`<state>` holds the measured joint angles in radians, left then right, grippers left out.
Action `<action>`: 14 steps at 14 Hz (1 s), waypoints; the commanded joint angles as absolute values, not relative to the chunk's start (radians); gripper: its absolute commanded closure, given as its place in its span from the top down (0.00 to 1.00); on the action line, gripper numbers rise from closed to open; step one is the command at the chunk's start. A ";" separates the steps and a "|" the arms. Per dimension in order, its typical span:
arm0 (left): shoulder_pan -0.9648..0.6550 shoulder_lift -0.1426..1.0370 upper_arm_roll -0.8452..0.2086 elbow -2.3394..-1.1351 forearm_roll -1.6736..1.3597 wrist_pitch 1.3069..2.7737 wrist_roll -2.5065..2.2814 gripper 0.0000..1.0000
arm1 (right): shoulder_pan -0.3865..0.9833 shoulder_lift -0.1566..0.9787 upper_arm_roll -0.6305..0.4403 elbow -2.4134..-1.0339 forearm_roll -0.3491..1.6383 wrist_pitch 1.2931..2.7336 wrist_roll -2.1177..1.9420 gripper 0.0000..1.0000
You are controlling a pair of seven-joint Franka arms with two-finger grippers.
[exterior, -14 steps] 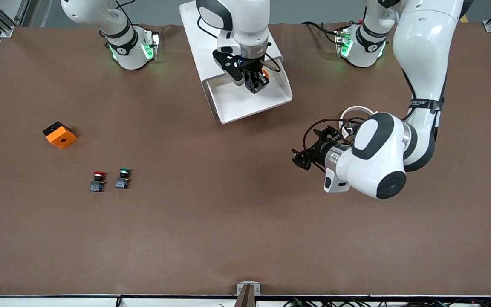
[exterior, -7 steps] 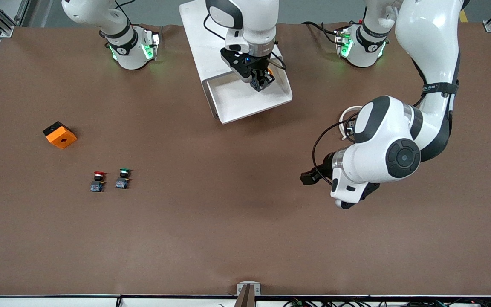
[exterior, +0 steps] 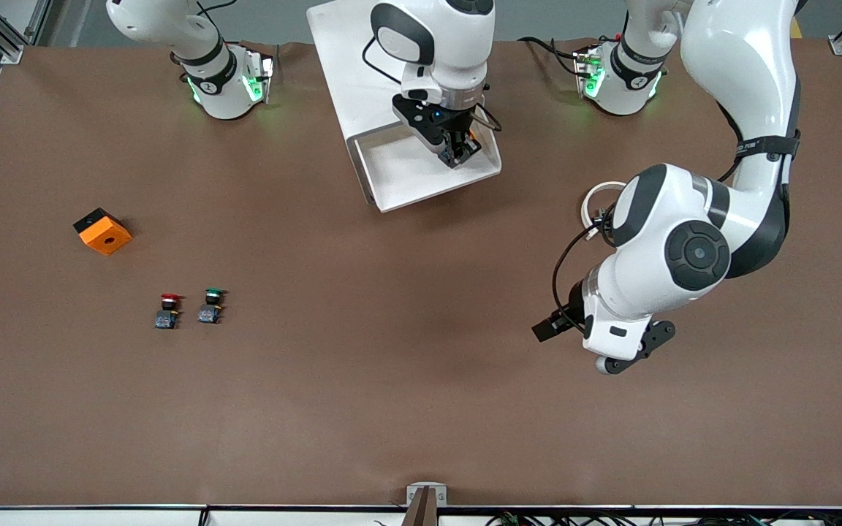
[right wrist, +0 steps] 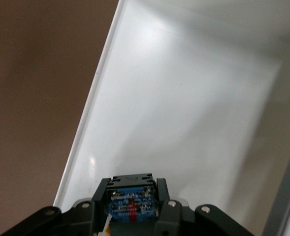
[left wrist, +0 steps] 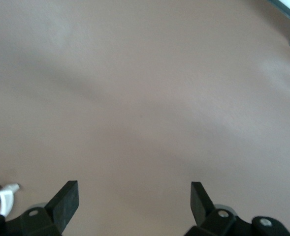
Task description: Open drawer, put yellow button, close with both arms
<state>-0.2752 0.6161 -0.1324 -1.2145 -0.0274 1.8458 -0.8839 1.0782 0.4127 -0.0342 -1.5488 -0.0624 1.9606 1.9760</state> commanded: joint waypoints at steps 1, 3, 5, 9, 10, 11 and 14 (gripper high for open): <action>-0.295 0.606 -0.133 -1.233 0.032 1.862 -0.873 1.00 | 1.083 0.440 -0.040 -1.497 -0.084 1.950 1.991 0.00; -0.293 0.606 -0.137 -1.235 0.040 1.864 -0.871 1.00 | 1.080 0.440 -0.040 -1.497 -0.081 1.951 1.987 0.00; -0.293 0.607 -0.138 -1.241 0.040 1.864 -0.870 1.00 | 1.084 0.443 -0.040 -1.497 -0.083 1.963 1.988 0.00; -0.295 0.607 -0.140 -1.252 0.040 1.859 -0.867 1.00 | 1.091 0.448 -0.040 -1.497 -0.080 1.974 1.987 0.00; -0.295 0.609 -0.140 -1.252 0.041 1.859 -0.867 1.00 | 1.092 0.451 -0.040 -1.497 -0.080 1.974 1.987 0.00; -0.295 0.609 -0.140 -1.252 0.041 1.859 -0.867 1.00 | 1.094 0.454 -0.040 -1.497 -0.080 1.974 1.987 0.00; -0.304 0.626 -0.138 -1.252 0.041 1.862 -0.867 1.00 | 1.094 0.460 -0.038 -1.496 -0.074 1.979 2.000 0.96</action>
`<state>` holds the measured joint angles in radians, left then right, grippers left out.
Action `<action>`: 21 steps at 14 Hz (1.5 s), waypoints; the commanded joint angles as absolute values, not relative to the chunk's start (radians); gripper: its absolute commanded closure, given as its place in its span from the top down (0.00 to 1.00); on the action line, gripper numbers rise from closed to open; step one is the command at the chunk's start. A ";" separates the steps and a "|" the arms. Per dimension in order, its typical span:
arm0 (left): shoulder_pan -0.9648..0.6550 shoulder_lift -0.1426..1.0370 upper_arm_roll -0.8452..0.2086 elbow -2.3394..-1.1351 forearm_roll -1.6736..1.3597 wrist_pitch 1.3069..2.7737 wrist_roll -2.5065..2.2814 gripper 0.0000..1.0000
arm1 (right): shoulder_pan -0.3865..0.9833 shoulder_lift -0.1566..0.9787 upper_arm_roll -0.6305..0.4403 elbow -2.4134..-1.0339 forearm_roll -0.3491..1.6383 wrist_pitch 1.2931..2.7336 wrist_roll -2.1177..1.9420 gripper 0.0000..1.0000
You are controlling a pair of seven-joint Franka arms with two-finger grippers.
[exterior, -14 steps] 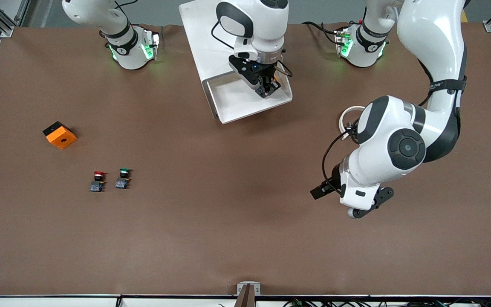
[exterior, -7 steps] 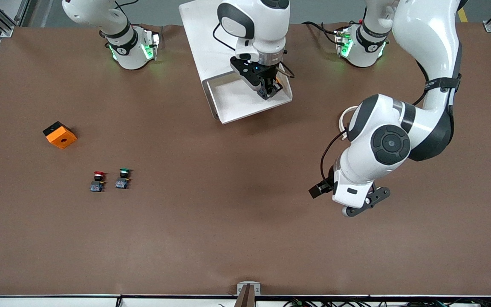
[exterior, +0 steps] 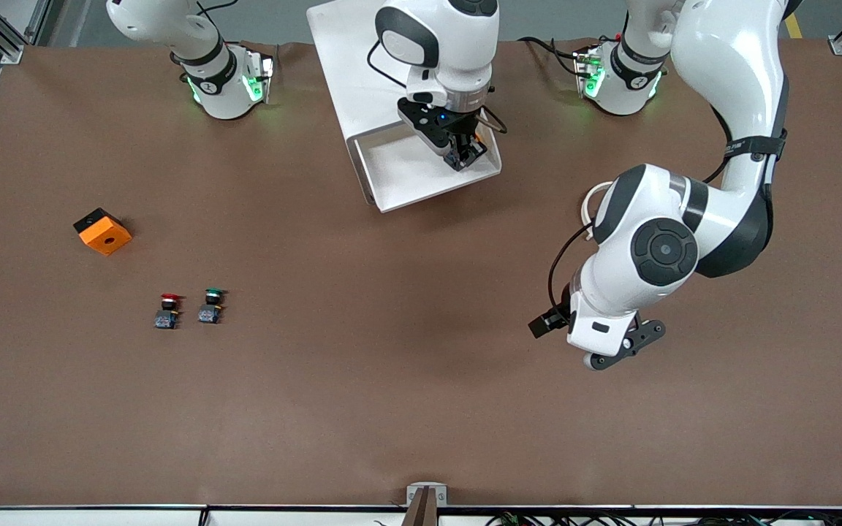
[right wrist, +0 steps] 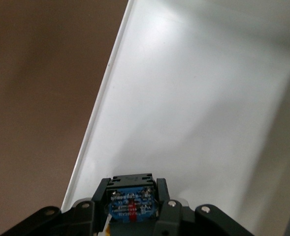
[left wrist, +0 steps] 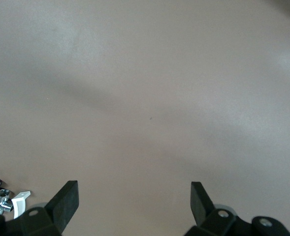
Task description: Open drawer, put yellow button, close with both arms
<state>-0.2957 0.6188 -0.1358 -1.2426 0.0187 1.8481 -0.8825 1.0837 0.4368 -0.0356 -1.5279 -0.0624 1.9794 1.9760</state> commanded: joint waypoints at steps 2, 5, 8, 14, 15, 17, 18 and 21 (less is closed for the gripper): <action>-0.299 0.627 -0.140 -1.252 0.041 1.864 -0.867 1.00 | 1.118 0.462 -0.040 -1.496 -0.084 1.983 1.994 1.00; -0.304 0.632 -0.138 -1.253 0.041 1.867 -0.867 1.00 | 1.065 0.453 -0.040 -1.444 -0.064 1.971 1.973 1.00; -0.305 0.638 -0.140 -1.252 0.040 1.867 -0.868 1.00 | 1.002 0.439 -0.044 -1.396 -0.014 1.892 1.798 1.00; -0.316 0.621 -0.156 -1.271 0.034 1.859 -0.888 1.00 | 0.755 0.353 -0.044 -1.348 0.073 1.692 1.343 1.00; -0.327 0.608 -0.160 -1.297 0.044 1.862 -0.888 1.00 | 0.706 0.335 -0.044 -1.348 0.089 1.657 1.259 1.00; -0.360 0.591 -0.160 -1.318 0.045 1.865 -0.888 1.00 | 0.600 0.304 -0.044 -1.345 0.107 1.583 1.070 1.00; -0.376 0.583 -0.161 -1.322 0.044 1.870 -0.887 1.00 | 0.554 0.295 -0.044 -1.336 0.112 1.556 0.999 1.00; -0.416 0.574 -0.160 -1.342 0.044 1.904 -0.887 1.00 | 0.422 0.291 -0.046 -1.295 0.123 1.458 0.783 1.00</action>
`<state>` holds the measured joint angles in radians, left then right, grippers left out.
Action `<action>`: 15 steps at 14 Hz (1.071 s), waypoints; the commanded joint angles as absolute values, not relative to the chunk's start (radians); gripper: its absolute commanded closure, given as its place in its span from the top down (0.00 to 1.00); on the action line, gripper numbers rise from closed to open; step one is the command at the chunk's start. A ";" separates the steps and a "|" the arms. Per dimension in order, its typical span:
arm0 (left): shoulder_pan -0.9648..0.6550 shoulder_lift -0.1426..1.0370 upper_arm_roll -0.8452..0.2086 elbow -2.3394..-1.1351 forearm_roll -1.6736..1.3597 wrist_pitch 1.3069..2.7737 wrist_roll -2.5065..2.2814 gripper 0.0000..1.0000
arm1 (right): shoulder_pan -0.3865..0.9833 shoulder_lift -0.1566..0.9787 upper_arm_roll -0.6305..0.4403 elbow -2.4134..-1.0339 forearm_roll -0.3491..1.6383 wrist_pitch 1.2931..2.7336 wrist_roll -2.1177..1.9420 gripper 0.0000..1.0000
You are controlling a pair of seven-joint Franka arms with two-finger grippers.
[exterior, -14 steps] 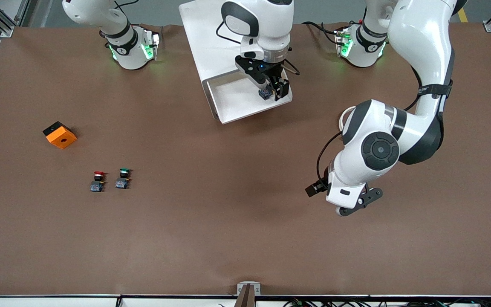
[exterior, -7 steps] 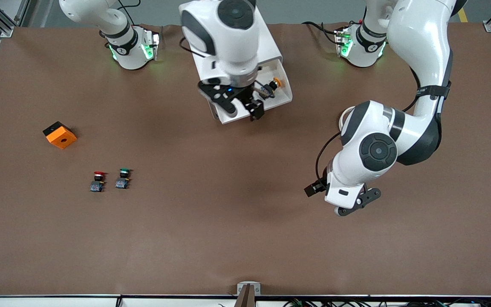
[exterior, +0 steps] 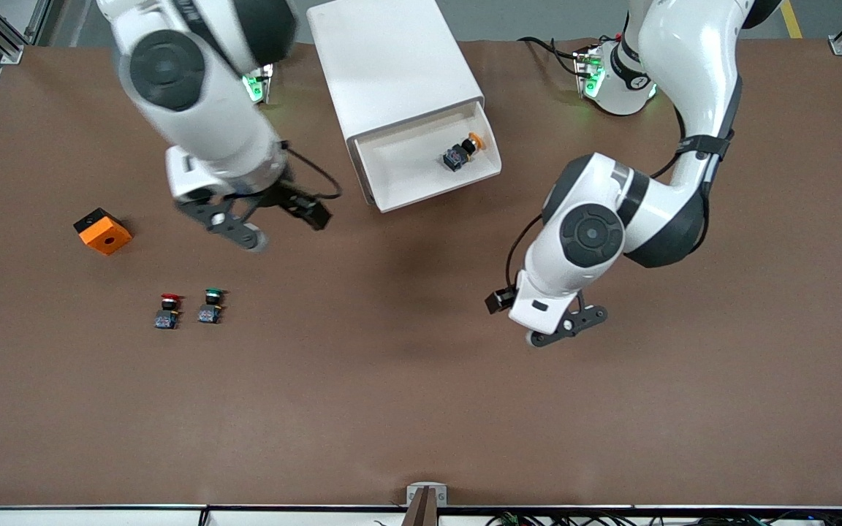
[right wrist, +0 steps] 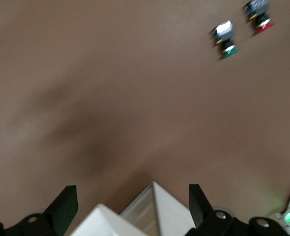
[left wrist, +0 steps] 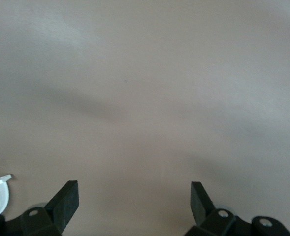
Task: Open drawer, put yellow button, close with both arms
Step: 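Open the right gripper and lift it away from the drawer, then push the drawer closed with the left gripper while the right gripper retracts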
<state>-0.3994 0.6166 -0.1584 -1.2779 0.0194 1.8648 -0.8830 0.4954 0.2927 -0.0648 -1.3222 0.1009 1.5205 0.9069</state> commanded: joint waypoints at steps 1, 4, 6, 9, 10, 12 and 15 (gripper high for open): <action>-0.428 0.566 -0.160 -1.360 0.044 1.910 -0.887 1.00 | 0.379 0.290 -0.046 -1.292 0.121 1.419 0.687 1.00; -0.439 0.522 -0.199 -1.428 0.032 1.914 -0.870 1.00 | 0.238 0.288 -0.046 -1.233 0.120 1.300 0.421 1.00; -0.443 0.514 -0.224 -1.448 0.032 1.917 -0.870 1.00 | 0.184 0.285 -0.048 -1.221 0.110 1.238 0.287 1.00; -0.448 0.512 -0.271 -1.466 0.031 1.917 -0.871 1.00 | 0.083 0.285 -0.051 -1.167 0.107 1.103 0.192 1.00; -0.449 0.514 -0.285 -1.466 0.031 1.917 -0.871 1.00 | 0.046 0.285 -0.049 -1.167 0.091 1.082 0.119 1.00; -0.472 0.520 -0.290 -1.476 0.029 1.917 -0.876 1.00 | 0.026 0.284 -0.049 -1.167 0.008 1.065 -0.001 1.00; -0.495 0.523 -0.296 -1.489 0.028 1.917 -0.877 1.00 | 0.025 0.259 -0.051 -1.169 0.000 1.048 0.001 1.00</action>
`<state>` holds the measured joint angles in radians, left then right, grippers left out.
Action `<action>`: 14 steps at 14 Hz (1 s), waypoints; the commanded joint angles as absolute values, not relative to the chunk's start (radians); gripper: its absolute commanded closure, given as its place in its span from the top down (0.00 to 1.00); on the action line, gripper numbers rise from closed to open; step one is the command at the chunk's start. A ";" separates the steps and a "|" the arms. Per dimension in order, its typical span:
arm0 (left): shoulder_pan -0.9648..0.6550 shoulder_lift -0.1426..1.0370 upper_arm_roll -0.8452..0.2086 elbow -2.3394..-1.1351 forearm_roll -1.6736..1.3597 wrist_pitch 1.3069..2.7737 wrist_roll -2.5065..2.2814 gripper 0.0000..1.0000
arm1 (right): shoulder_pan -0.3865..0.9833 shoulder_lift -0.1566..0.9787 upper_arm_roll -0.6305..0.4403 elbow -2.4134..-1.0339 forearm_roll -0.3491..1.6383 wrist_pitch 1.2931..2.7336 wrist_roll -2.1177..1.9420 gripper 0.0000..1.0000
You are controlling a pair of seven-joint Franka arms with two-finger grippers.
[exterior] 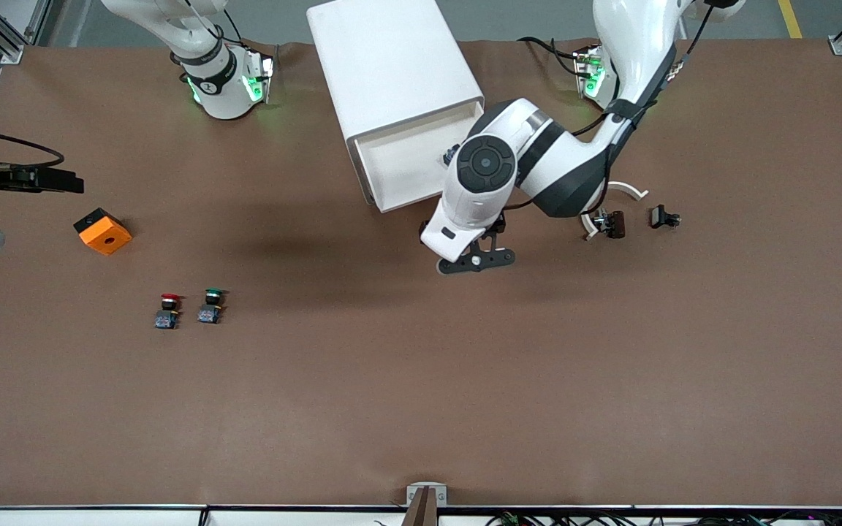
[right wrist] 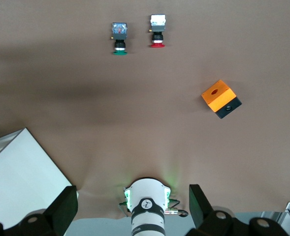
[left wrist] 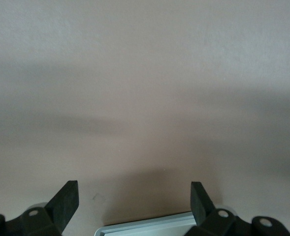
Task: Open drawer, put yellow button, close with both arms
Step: 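Push the drawer closed with the left gripper while the right gripper retracts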
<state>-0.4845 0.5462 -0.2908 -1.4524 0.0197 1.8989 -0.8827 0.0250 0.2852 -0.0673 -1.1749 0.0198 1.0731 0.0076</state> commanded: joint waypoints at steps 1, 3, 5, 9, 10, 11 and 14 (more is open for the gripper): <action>-0.500 0.526 -0.305 -1.491 0.026 1.916 -0.880 1.00 | 0.025 0.258 -0.052 -1.169 -0.003 1.023 0.000 1.00; -0.514 0.528 -0.314 -1.505 0.005 1.914 -0.885 1.00 | 0.006 0.264 -0.052 -1.160 -0.005 1.023 -0.002 1.00; -0.534 0.528 -0.316 -1.519 -0.030 1.910 -0.885 1.00 | -0.002 0.264 -0.052 -1.134 -0.027 1.023 0.000 1.00; -0.537 0.526 -0.330 -1.537 -0.136 1.902 -0.887 1.00 | 0.006 0.249 -0.052 -1.126 -0.041 1.025 0.005 1.00; -0.540 0.526 -0.330 -1.537 -0.141 1.902 -0.887 1.00 | 0.006 0.212 -0.048 -1.126 -0.029 1.041 0.005 1.00; -0.548 0.526 -0.333 -1.537 -0.149 1.902 -0.887 1.00 | 0.008 0.171 -0.048 -1.132 -0.034 1.107 0.003 1.00; -0.554 0.520 -0.333 -1.543 -0.204 1.904 -0.900 1.00 | 0.008 0.134 -0.046 -1.161 -0.020 1.149 -0.008 1.00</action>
